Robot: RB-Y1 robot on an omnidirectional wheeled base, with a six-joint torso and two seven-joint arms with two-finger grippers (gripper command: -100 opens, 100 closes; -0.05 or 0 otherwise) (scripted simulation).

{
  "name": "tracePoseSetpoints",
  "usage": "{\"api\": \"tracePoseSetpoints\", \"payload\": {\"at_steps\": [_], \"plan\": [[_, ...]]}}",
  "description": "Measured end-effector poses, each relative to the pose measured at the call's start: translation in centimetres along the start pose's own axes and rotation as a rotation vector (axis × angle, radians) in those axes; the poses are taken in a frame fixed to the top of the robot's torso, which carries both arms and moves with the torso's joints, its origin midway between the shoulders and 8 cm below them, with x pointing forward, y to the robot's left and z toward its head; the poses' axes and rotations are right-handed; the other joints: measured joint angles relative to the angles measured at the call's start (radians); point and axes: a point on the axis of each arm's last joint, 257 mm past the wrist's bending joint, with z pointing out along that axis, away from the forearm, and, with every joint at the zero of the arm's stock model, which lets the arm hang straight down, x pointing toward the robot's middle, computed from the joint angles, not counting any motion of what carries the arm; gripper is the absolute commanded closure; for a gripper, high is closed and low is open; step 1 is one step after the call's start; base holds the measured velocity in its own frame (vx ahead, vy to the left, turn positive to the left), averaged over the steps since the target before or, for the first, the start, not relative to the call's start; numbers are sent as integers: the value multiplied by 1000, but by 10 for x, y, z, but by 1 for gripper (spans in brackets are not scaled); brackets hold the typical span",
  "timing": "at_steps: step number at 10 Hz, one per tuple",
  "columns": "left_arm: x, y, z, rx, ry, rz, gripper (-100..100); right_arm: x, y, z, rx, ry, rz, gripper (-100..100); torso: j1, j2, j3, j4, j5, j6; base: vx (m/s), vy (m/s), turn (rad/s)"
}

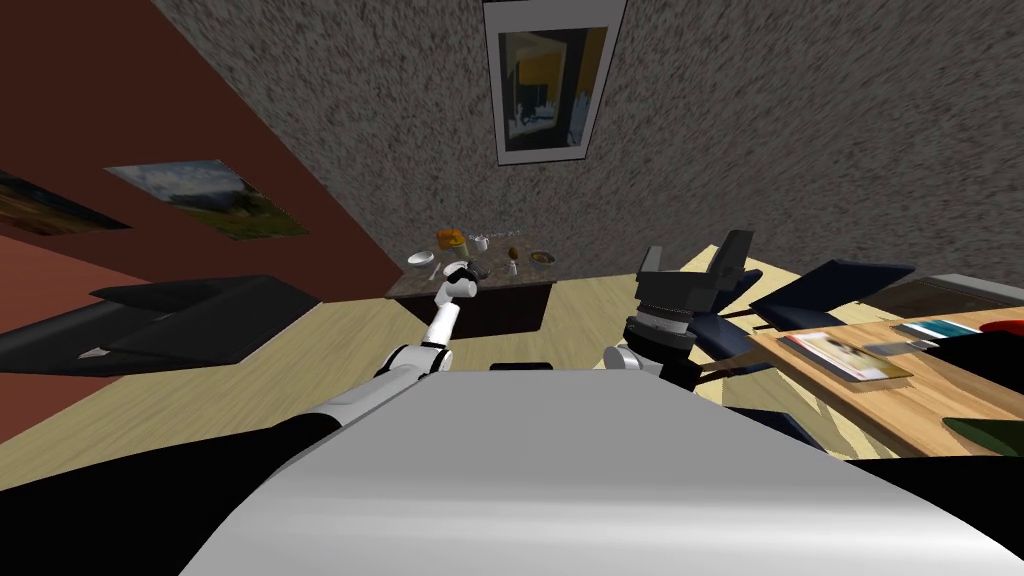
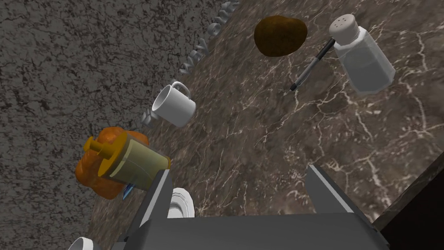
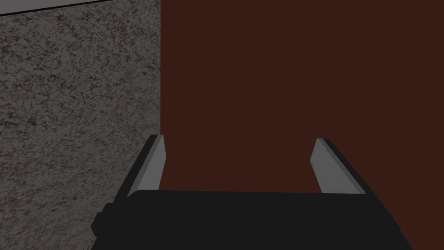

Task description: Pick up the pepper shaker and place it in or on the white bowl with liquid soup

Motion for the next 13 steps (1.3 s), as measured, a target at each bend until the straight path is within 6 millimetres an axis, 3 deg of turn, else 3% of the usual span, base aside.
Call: {"api": "tracePoseSetpoints", "payload": {"at_steps": [6,13], "plan": [[-21,9,22,-117,-127,-124,-100,0,0,0,0,0,0,0,-1,-1,-1,0,0,0,-17,-13,-60],[-56,21,28,-225,-285,-250,-100,0,0,0,0,0,0,0,0,-3,-2,-1,0,0,4,-10,-61]]}}
